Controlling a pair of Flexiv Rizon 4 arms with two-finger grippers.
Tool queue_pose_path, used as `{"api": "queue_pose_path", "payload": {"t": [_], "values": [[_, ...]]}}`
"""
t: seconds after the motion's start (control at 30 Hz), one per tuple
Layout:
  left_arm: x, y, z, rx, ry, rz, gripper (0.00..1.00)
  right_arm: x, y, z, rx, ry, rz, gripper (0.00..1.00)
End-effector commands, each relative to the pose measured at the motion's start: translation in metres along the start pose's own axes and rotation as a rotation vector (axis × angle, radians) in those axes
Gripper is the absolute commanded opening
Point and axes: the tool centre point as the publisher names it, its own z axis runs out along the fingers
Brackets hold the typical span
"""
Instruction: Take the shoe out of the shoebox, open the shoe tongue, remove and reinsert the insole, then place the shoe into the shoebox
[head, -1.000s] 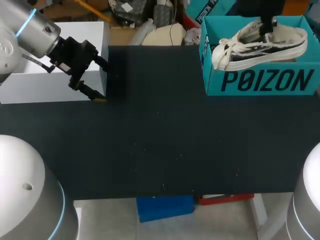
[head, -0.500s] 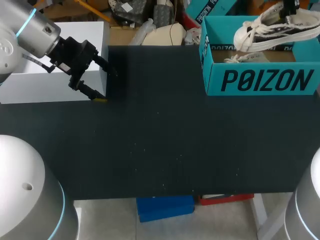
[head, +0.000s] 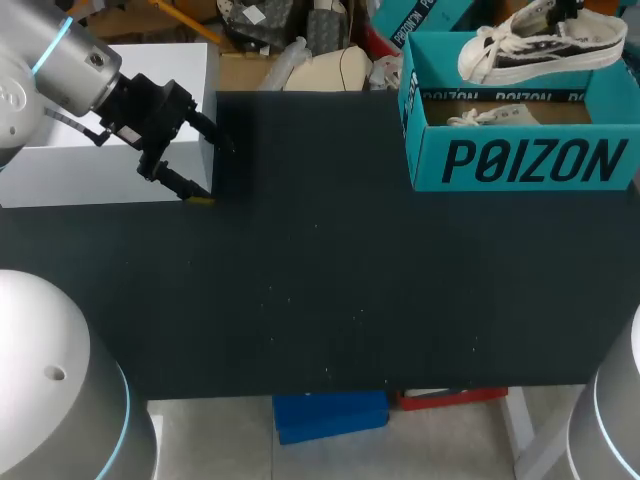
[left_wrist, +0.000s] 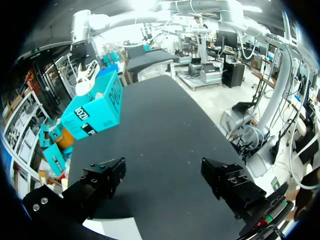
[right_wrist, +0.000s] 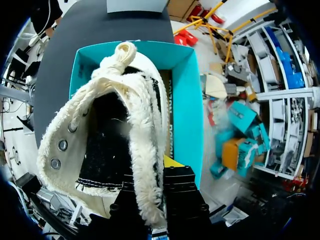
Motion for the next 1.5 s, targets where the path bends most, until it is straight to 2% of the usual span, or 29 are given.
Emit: {"api": "queue_pose_path", "payload": {"t": [0.03, 0.43, 0.63, 1.07, 1.27, 1.5], "values": [[0.001, 0.0, 0.0, -0.004, 0.0, 0.0, 1.0, -0.01, 0.001, -0.001, 0.004, 0.024, 0.001, 0.0], [0.001, 0.0, 0.0, -0.004, 0.0, 0.0, 1.0, -0.01, 0.001, -0.001, 0.004, 0.024, 0.001, 0.0], [0.001, 0.0, 0.0, -0.004, 0.0, 0.0, 1.0, -0.024, 0.012, 0.011, -0.062, 0.014, -0.018, 0.0], [0.001, 0.0, 0.0, -0.004, 0.0, 0.0, 1.0, -0.053, 0.018, 0.058, -0.092, 0.005, -0.039, 0.0], [0.001, 0.0, 0.0, -0.004, 0.0, 0.0, 1.0, -0.056, 0.019, 0.079, -0.111, 0.004, -0.006, 0.0], [0.001, 0.0, 0.0, -0.004, 0.0, 0.0, 1.0, -0.05, 0.022, 0.1, -0.119, 0.021, 0.014, 0.0]]}}
